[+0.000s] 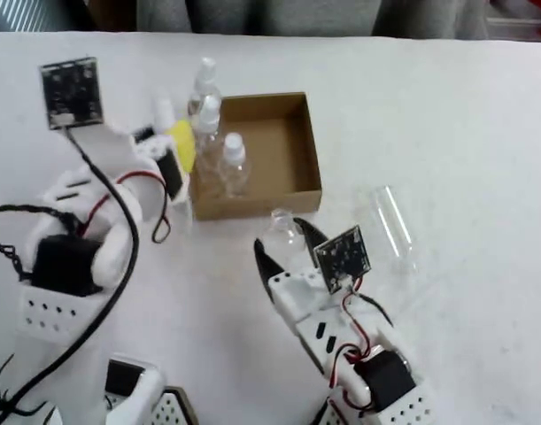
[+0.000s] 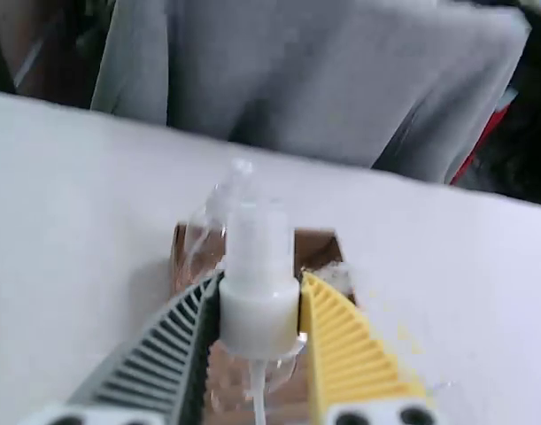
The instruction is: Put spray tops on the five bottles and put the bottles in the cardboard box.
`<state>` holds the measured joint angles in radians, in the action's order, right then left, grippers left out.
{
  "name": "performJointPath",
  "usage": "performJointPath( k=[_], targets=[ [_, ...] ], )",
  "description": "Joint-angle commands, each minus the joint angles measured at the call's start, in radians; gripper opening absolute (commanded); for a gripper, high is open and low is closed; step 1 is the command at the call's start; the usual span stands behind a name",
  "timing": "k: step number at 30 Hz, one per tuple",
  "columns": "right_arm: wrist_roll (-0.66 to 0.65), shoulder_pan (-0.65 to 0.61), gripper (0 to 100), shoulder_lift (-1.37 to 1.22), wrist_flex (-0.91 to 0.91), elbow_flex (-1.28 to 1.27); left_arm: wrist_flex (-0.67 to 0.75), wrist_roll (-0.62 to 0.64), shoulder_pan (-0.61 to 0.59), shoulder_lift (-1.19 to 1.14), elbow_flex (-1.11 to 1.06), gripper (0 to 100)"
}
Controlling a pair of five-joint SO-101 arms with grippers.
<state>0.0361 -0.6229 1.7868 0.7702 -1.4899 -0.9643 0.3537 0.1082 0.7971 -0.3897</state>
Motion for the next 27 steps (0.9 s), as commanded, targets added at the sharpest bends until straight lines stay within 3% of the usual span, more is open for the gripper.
performJointPath(
  k=[1,10,15,27],
  targets=[
    [0.000,-0.016,11.1,0.016,-0.025,0.008,0.147,-0.006,0.004,0.030,0.101,2],
    [0.000,-0.022,11.2,0.016,-0.025,0.008,0.454,-0.008,0.193,0.030,0.112,2],
    [0.000,-0.021,11.2,0.016,-0.025,0.008,0.477,-0.008,0.323,0.028,0.112,2],
    [0.008,-0.021,11.2,0.016,-0.027,0.012,0.468,0.000,0.361,0.028,0.100,2]
  ],
)
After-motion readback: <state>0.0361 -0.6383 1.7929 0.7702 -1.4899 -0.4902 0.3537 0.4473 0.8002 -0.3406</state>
